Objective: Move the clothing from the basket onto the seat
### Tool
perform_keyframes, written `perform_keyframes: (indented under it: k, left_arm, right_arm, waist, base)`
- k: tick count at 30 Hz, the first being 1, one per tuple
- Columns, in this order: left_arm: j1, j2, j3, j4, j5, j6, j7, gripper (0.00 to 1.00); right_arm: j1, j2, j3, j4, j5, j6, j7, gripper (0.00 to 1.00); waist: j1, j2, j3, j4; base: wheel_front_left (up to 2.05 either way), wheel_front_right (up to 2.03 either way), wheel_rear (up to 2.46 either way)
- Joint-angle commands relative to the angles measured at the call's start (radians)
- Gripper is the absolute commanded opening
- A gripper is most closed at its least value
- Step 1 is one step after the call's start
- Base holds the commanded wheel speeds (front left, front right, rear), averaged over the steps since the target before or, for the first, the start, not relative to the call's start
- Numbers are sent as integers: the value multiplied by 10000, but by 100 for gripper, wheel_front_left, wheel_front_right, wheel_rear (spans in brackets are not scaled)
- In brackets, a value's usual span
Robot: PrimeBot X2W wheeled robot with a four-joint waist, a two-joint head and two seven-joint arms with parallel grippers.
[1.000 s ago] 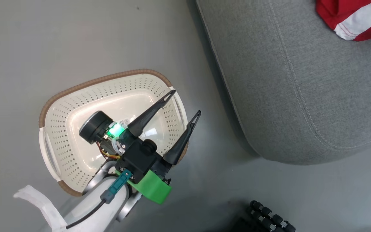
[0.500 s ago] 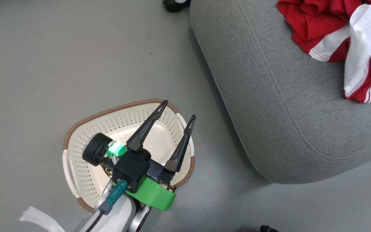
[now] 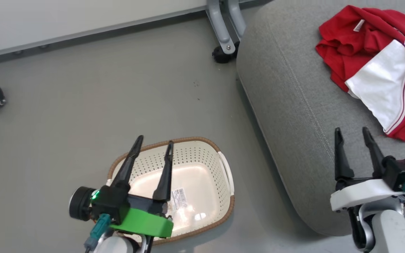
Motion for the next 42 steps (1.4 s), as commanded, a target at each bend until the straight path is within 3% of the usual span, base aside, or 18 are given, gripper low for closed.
perform_keyframes:
  k: [1,4,7,13,20,26,33,42]
  left_arm:
    - [312,-67,300,47,-7,74,-2,100]
    - [698,-211,938,111,60,137,-2,100]
    - [1012,-315,1418,-61,46,-110,-2,100]
    - [1584,-402,2276,-518,59,-29,-2,100]
    - [2407,-413,2354,-1021,-156,-159,-1,100]
    - [3174,-413,2499,-1081,344,104,-3,100]
    - [3716,-412,2604,-948,311,355,-3,100]
    - [3457,-412,2783,-723,338,237,-3,100]
  right_arm:
    - [164,-20,250,-112,125,-14,-28,100]
    - [285,29,962,-220,106,-14,-30,100]
    - [297,28,1616,-339,-29,-14,-30,100]
    - [490,75,2125,-912,-256,-14,-28,100]
    - [1131,6,2339,-1514,-504,-14,-28,100]
    - [1895,83,2141,-1846,-390,-14,-28,100]
    - [2414,-69,2220,-1681,-476,-14,-28,100]
    - [2378,-119,2210,-1482,-441,-14,-28,100]
  waist:
    - [1,0,-941,945]
    - [1,0,-1234,1222]
    - [1,0,-1512,1464]
    - [1,0,-2006,1830]
    - [1,0,-2480,1945]
    - [1,0,-2808,1789]
    - [1,0,-2961,1620]
    - [1,0,-2950,1544]
  base:
    - [0,0,0]
    - [0,0,0]
    - [0,0,0]
    - [0,0,0]
    - [0,0,0]
    - [0,0,0]
    - [0,0,0]
    - [0,0,0]
